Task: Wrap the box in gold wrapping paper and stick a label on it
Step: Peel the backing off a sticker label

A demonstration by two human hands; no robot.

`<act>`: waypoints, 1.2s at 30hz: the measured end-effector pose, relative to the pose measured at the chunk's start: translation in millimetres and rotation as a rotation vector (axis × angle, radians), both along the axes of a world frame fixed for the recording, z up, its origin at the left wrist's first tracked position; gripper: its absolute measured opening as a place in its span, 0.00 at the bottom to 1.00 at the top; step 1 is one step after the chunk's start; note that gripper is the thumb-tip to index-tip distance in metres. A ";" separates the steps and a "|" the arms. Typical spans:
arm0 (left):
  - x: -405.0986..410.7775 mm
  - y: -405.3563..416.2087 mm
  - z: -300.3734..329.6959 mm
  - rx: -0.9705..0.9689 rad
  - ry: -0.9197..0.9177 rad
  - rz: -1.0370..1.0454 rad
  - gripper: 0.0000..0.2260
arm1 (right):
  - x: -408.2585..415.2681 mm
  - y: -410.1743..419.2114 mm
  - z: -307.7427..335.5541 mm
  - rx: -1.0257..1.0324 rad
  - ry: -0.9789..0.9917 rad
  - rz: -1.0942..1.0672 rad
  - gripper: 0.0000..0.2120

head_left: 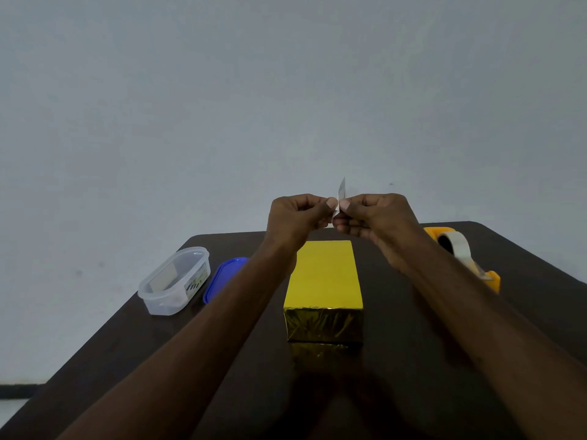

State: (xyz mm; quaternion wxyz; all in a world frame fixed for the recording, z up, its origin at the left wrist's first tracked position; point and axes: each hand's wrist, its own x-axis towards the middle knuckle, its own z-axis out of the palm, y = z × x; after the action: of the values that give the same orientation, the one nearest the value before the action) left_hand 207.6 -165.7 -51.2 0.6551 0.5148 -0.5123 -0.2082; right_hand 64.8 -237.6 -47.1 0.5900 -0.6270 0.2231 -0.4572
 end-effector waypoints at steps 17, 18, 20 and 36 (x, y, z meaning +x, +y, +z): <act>-4.3 -3.0 -7.2 -0.080 -0.137 0.127 0.05 | -3.4 2.1 -0.6 0.096 -0.019 0.066 0.13; -4.1 -2.7 -7.0 -0.093 -0.152 0.129 0.04 | -3.7 2.0 -0.7 0.095 -0.014 0.068 0.12; -4.3 -1.7 -5.8 -0.118 -0.181 0.148 0.04 | -4.2 2.1 -0.5 0.095 -0.006 0.070 0.11; -2.2 1.6 -5.6 -0.124 -0.300 0.243 0.04 | -3.8 2.1 -3.0 0.061 0.006 0.032 0.10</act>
State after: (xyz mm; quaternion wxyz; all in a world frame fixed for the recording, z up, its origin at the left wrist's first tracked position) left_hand 205.3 -164.0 -56.8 0.6221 0.5567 -0.5503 -0.0166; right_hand 61.1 -235.6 -50.1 0.6156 -0.6135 0.2287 -0.4386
